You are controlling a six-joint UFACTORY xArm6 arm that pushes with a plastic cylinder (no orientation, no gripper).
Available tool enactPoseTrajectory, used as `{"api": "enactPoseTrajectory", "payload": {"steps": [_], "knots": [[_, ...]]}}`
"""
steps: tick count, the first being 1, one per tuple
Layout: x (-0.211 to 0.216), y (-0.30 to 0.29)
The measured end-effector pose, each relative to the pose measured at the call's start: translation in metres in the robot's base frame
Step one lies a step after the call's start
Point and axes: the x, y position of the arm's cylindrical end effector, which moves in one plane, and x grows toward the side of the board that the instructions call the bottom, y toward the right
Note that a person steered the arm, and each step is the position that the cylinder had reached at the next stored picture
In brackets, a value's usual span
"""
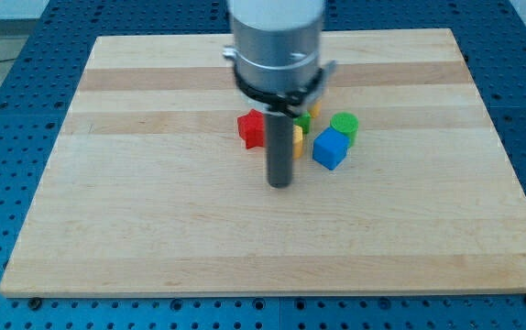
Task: Push the green circle to the right of the green star
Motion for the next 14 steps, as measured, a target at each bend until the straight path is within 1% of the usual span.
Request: {"api": "enactPoseTrajectory", "payload": {"steps": [2,3,4,5,6,7,8,10,11,12,13,14], "knots": [[-0.008,0.067],[-0.021,0.055],[-0.038,0.055],[-0.038,0.056],[-0.034,0.088],[-0.047,0.121],[-0.062,0.113],[-0.076,0.074],[-0.076,0.081],[-0.106,0.124],[-0.162,0.113],[-0.204,0.053]]}}
